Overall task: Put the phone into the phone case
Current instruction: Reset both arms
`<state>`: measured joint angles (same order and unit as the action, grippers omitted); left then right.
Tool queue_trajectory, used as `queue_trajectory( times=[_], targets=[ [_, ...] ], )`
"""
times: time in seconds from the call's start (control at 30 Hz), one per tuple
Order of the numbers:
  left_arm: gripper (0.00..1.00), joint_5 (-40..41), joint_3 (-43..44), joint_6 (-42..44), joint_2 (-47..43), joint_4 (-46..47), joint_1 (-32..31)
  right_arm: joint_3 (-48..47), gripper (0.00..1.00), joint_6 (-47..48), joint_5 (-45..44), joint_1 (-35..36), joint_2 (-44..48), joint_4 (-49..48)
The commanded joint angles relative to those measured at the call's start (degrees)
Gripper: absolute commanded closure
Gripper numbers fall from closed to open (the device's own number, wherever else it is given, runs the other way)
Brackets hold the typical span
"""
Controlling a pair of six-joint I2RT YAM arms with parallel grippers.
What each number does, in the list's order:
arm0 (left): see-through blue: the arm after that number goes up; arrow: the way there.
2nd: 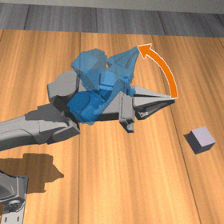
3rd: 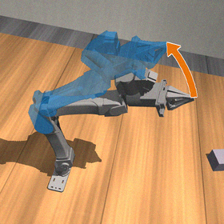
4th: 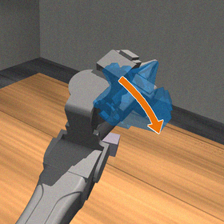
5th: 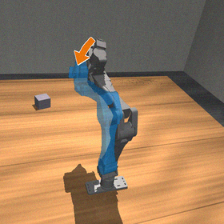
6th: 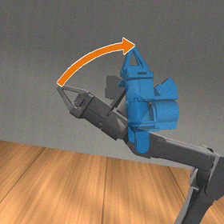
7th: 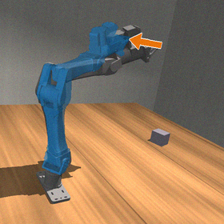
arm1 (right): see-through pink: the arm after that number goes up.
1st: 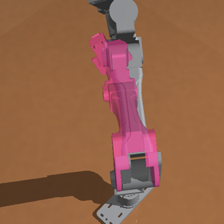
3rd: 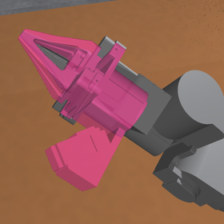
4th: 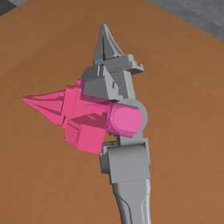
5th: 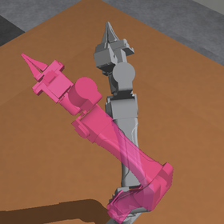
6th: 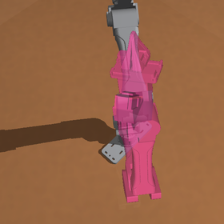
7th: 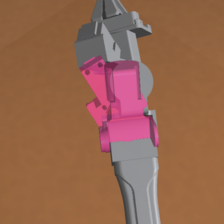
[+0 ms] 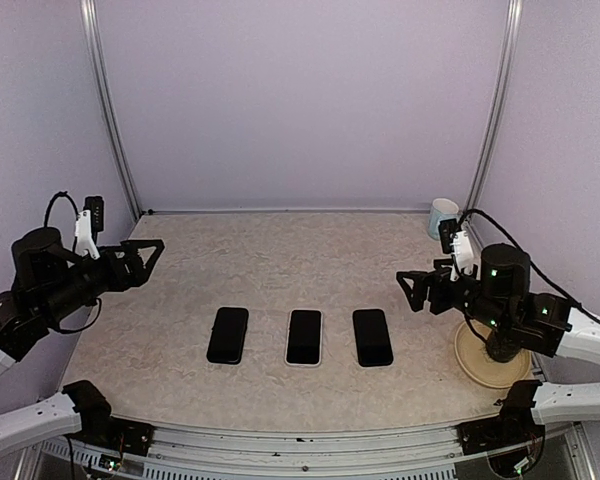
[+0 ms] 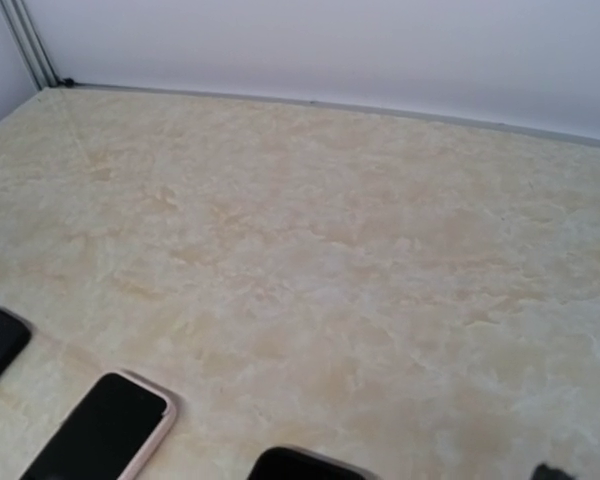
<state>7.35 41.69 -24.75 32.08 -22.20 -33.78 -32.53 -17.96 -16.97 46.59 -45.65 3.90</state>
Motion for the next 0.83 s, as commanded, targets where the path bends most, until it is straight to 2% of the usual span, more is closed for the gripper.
queue_trajectory(
  times=[0.0,0.27,0.8],
  targets=[
    [0.01,0.9,-0.4,2.4,-0.6,0.0,0.5,-1.8,0.00,0.5,-1.4,-0.3,0.5,4.0],
    [0.01,1.8,-1.5,2.9,-2.1,1.0,0.6,-0.8,0.00,0.4,-2.7,-0.3,4.8,5.4],
    [0.01,1.3,-2.3,2.3,-3.0,0.9,0.6,-1.7,0.00,0.7,-4.3,-0.3,3.7,6.1]
  ],
)
